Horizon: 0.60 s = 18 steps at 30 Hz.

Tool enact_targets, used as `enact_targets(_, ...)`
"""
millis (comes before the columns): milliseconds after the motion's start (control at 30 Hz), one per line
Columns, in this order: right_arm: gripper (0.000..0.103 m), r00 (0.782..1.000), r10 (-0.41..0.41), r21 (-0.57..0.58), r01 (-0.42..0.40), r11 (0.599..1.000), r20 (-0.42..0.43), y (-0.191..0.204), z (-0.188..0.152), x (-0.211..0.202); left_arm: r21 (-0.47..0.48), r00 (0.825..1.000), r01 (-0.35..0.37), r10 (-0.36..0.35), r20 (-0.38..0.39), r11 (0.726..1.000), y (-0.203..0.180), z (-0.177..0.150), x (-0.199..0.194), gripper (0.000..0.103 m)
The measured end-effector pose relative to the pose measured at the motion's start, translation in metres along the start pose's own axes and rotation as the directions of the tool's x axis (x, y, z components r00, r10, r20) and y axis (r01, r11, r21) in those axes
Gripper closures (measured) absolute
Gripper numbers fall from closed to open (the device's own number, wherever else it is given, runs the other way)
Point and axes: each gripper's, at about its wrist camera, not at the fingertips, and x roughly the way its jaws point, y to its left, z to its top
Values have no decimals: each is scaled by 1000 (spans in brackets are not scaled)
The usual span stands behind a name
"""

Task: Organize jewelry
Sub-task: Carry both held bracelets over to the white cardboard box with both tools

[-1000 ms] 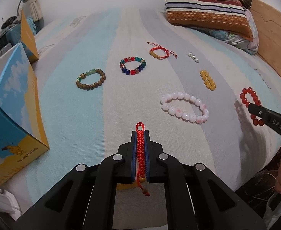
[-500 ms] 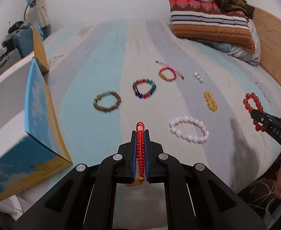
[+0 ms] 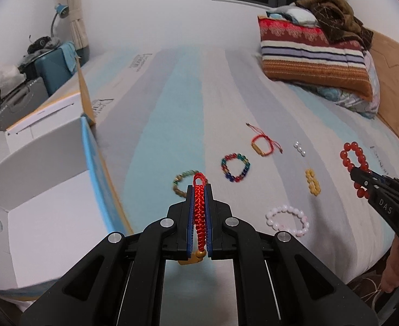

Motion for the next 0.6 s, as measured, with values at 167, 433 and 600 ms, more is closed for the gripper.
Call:
enact_targets(167, 90, 999, 39, -46, -38, 998, 17, 37, 16, -7, -15, 999, -41, 41, 15, 999, 22, 10, -11, 97)
enact_targets(433, 90, 991, 130, -144, -125, 982, 25, 114, 37, -15, -82, 990, -134, 136, 20, 988, 85, 14, -29, 97)
enact_targets(600, 90, 979, 202, -205, -195, 959, 17, 167, 42, -21, -140, 982, -188, 190, 5, 972, 130, 7, -41, 97)
